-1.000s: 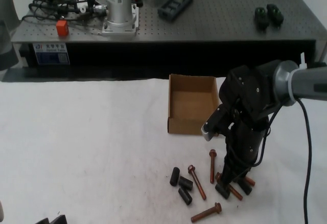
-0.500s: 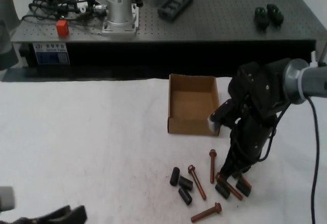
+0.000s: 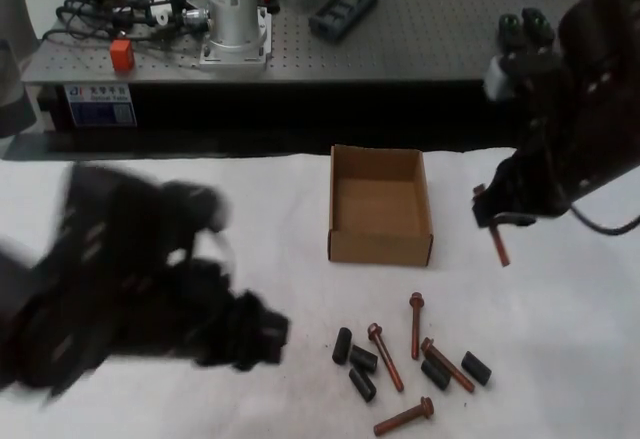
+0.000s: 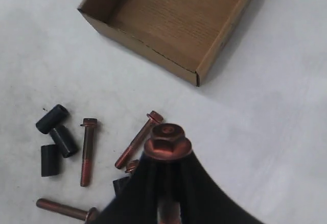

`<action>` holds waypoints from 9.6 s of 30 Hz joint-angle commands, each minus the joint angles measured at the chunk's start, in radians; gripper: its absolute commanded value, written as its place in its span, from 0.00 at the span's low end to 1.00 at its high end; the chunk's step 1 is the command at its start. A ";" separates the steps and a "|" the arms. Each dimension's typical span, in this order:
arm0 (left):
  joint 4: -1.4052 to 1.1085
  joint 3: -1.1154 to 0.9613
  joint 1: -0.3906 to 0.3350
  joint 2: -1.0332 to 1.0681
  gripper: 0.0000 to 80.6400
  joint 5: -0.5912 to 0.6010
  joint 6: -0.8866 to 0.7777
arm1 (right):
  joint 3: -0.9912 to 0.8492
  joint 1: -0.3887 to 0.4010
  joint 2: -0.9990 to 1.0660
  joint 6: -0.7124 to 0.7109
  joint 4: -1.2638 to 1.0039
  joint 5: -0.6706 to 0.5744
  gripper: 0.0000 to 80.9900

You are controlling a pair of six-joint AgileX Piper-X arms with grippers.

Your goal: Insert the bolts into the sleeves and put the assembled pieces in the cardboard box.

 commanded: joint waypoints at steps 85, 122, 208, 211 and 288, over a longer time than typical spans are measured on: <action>-0.620 -0.116 -0.111 0.040 0.01 0.190 -0.022 | 0.362 0.234 -0.228 0.683 -1.002 -0.357 0.02; 0.604 -1.608 -0.059 1.138 0.01 -0.288 -0.023 | 0.362 -0.056 -0.358 0.255 -0.159 0.081 0.47; 0.693 -0.927 -0.434 0.836 0.26 -0.266 0.569 | 0.189 -0.086 -0.151 0.022 -0.001 0.229 0.02; 0.694 -0.927 -0.434 0.836 0.26 -0.266 0.569 | 0.189 -0.086 -0.168 0.026 -0.004 0.229 0.02; -0.807 -0.209 -0.114 0.151 0.01 0.393 -0.547 | 0.606 0.234 -0.413 0.629 -0.963 -0.500 0.02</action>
